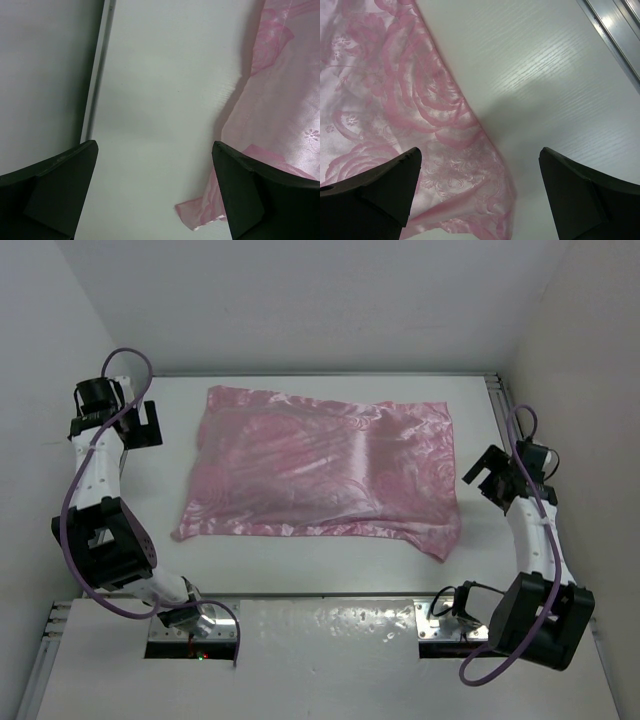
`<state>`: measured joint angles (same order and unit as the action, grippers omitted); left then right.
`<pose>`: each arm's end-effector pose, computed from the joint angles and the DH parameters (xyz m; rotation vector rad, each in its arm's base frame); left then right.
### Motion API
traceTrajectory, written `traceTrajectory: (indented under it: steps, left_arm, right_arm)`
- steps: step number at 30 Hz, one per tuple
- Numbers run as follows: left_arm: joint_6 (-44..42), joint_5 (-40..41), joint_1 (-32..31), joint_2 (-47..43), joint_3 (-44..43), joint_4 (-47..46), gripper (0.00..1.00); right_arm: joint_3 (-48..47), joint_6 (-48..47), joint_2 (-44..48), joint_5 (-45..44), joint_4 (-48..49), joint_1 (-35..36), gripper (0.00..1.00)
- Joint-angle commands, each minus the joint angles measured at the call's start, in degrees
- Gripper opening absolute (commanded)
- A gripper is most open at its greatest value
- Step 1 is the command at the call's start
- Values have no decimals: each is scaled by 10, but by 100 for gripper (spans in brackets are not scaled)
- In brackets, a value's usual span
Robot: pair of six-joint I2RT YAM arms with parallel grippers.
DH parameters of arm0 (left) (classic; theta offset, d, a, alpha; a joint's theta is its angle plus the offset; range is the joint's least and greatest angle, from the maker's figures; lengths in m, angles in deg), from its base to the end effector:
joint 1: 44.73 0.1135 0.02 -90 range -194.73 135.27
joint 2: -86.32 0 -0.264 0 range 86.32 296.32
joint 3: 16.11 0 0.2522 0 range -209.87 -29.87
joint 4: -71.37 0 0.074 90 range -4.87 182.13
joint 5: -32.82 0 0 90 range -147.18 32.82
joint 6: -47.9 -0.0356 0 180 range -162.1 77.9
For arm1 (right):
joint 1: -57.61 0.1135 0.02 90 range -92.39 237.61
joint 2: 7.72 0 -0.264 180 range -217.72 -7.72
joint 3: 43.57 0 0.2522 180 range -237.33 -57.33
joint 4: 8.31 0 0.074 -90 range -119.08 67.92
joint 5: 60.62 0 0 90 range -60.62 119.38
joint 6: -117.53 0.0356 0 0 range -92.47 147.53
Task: Put the pillow into the pillowcase
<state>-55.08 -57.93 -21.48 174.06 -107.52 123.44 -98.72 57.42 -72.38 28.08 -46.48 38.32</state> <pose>0.3071 0.1314 0.3115 -0.2118 2.4246 0.2723 0.2164 -0.0766 0.2294 1.0097 2.1811 0.0588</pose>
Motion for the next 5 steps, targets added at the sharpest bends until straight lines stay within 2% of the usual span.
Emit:
traceTrajectory:
  steps: [1, 5]
  left_arm:
    - [8, 5, 2, -21, -2, -22, 97]
    - [7, 5, 2, -22, -2, -22, 97]
  right_arm:
    - [-6, -11, 16, 3, 25, 4, 99]
    - [4, -16, 27, 7, 35, 4, 99]
